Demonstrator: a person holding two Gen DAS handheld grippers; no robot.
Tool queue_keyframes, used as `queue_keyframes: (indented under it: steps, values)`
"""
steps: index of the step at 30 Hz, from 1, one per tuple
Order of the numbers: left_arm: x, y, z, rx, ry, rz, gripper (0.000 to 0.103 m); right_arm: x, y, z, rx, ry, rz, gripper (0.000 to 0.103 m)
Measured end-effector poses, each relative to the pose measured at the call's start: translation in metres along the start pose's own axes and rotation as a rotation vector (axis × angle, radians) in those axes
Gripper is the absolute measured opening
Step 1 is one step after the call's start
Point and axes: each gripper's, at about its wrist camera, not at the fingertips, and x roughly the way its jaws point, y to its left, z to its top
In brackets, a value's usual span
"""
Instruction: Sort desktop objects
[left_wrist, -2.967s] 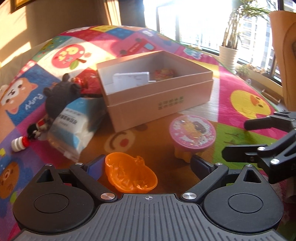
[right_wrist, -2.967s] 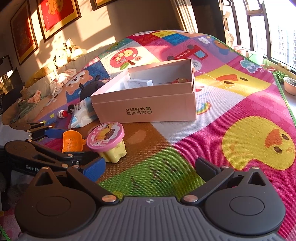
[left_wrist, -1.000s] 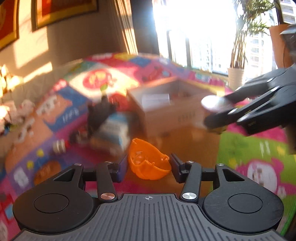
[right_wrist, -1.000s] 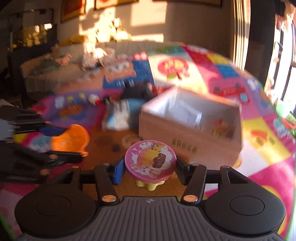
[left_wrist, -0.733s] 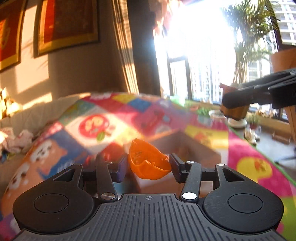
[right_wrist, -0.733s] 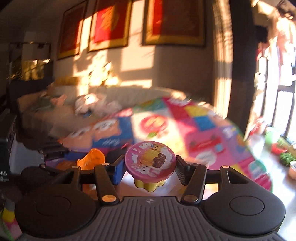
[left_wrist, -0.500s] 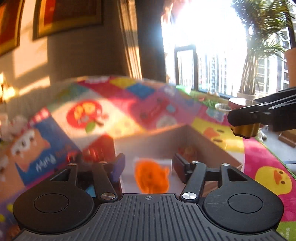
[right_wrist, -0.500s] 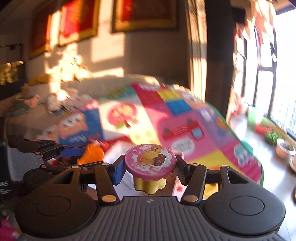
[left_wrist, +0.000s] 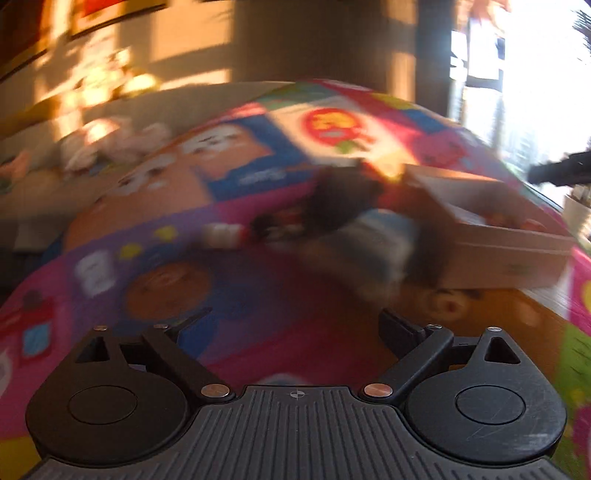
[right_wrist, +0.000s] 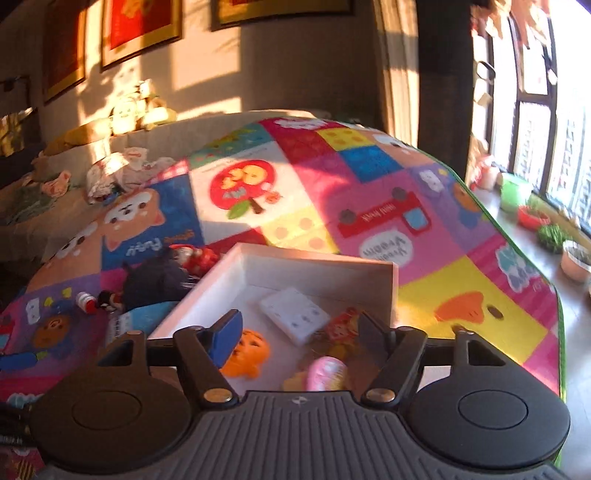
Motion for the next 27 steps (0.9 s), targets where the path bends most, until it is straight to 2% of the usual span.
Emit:
queue_keyframes:
  steps: [3,5,9,12,14,16,19,20,21,24,27]
  values:
    - [-0.002,0.025,-0.003,-0.09,-0.002,0.057,0.098,0.004,0.045,0.003,-0.12,-0.001,0.053,0.075]
    - [-0.003,0.033,-0.003,-0.15,0.006,0.016,0.1,0.009,0.074,0.006,-0.184,0.008,0.1,0.075]
    - [-0.002,0.031,-0.002,-0.159,-0.014,-0.017,0.1,0.048,0.108,0.032,-0.126,0.104,0.205,0.073]
    - [-0.005,0.024,-0.006,-0.133,-0.04,-0.028,0.101,0.097,0.118,0.057,-0.025,0.182,0.214,0.073]
    - [-0.007,0.023,-0.008,-0.127,-0.052,-0.034,0.101,0.134,0.121,0.07,0.035,0.244,0.215,0.081]
    - [-0.008,0.024,-0.009,-0.132,-0.056,-0.04,0.101,0.169,0.129,0.076,0.057,0.283,0.178,0.088]
    - [-0.008,0.027,-0.009,-0.152,-0.061,-0.05,0.101,0.209,0.142,0.074,0.049,0.352,0.107,0.088]
    - [-0.008,0.028,-0.009,-0.16,-0.063,-0.052,0.101,0.217,0.148,0.071,0.033,0.374,0.109,0.082]
    - [-0.008,0.029,-0.009,-0.167,-0.065,-0.054,0.101,0.219,0.152,0.067,0.017,0.397,0.131,0.077]
    - [-0.008,0.031,-0.009,-0.185,-0.064,-0.063,0.101,0.204,0.167,0.057,-0.061,0.403,0.192,0.075]
    - [-0.009,0.031,-0.01,-0.185,-0.066,-0.068,0.101,0.174,0.17,0.041,-0.057,0.461,0.324,0.072]
